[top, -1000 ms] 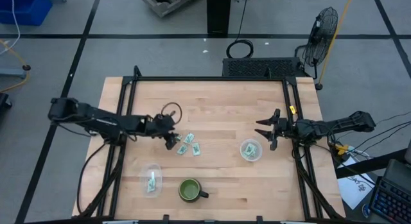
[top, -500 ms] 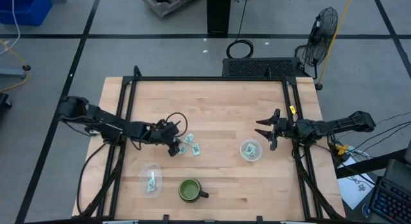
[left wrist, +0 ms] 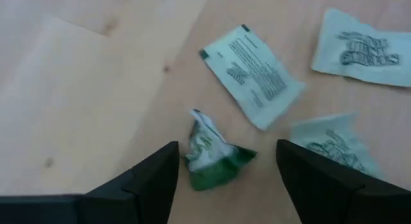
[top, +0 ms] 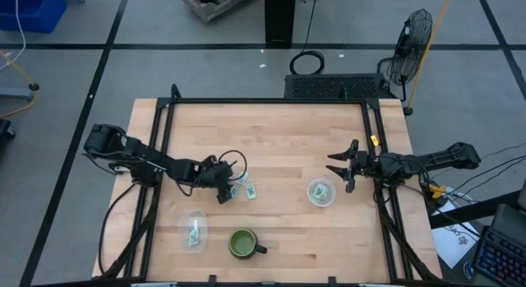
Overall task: Pick and place Stevia / Truvia into bins
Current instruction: Put the green truvia packet into the rectangular transparent container
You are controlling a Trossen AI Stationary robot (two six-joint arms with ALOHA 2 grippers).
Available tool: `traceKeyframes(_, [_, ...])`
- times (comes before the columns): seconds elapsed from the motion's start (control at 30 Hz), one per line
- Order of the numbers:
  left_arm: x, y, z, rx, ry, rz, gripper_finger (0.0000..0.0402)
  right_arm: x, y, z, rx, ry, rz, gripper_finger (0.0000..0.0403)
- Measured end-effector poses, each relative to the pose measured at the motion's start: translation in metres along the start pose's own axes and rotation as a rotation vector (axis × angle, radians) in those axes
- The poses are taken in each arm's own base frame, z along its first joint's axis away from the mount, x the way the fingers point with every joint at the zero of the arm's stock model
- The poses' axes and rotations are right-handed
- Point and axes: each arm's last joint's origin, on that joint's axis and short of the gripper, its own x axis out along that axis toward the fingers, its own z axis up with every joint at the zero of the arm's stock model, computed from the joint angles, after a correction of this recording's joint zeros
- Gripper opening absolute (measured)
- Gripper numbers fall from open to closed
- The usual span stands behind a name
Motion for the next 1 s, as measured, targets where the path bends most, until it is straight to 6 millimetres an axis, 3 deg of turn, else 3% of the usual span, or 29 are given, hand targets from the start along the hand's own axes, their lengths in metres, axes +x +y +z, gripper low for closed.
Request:
traceKeyframes(0.27, [0.002,0.012,0.002,0.009,-0.006,0.101,0.0189,0.000,0.000,0.000,0.000,0.000,0.000,0.0173])
traceKeyframes(0.73, [0.004,0.017,0.007,-0.004,0.010,0.023,0.0047,0.000,0.000,0.000,0.000,0.000,0.000,0.0175])
traceKeyframes(0.87, [-0.001,0.016,0.007,-0.010,0.005,0.001,0.0039,0.000,0.000,0.000,0.000,0.000,0.000,0.0173])
traceKeyframes(1.0, [-0.018,0.012,0.010,-0.037,-0.022,-0.067,0.0052,0.000,0.000,0.000,0.000,0.000,0.000,0.0172])
